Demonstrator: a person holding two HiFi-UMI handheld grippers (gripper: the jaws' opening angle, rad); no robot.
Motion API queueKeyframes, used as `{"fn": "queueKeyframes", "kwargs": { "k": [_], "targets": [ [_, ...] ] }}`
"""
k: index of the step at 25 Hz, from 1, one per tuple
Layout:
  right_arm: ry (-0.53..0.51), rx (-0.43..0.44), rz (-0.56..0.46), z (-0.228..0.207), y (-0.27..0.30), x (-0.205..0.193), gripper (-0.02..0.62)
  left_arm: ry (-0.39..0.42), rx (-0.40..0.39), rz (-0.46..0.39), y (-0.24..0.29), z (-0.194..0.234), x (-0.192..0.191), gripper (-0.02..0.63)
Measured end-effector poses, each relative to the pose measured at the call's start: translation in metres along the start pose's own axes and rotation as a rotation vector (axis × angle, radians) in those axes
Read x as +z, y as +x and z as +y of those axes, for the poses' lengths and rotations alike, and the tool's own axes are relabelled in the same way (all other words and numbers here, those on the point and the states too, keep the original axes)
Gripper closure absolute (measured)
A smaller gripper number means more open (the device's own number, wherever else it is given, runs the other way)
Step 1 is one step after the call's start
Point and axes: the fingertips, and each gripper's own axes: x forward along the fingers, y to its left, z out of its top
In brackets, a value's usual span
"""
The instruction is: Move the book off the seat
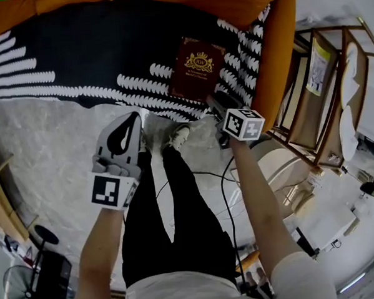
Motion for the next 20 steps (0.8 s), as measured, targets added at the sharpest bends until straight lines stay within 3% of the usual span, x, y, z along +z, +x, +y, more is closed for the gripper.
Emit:
{"fn": "queueKeyframes", "kwargs": {
  "k": [6, 11, 20],
  "targets": [
    [0.108, 0.061, 0.056, -0.028, 0.043, -0.013, 0.307, -0.007, 0.032, 0.043, 0.000, 0.017, -0.028, 0.589],
    [0.127, 0.094, 0.101, -0.033, 0.065, -0.019, 0.293, -0.025, 0.039, 0.050, 0.010, 0.021, -0.036, 0.589],
    [0.186, 0.242, 0.142, -0.027, 0.084, -0.026, 0.272, -0.045, 0.045, 0.086, 0.022, 0.027, -0.048, 0.589]
  ]
}}
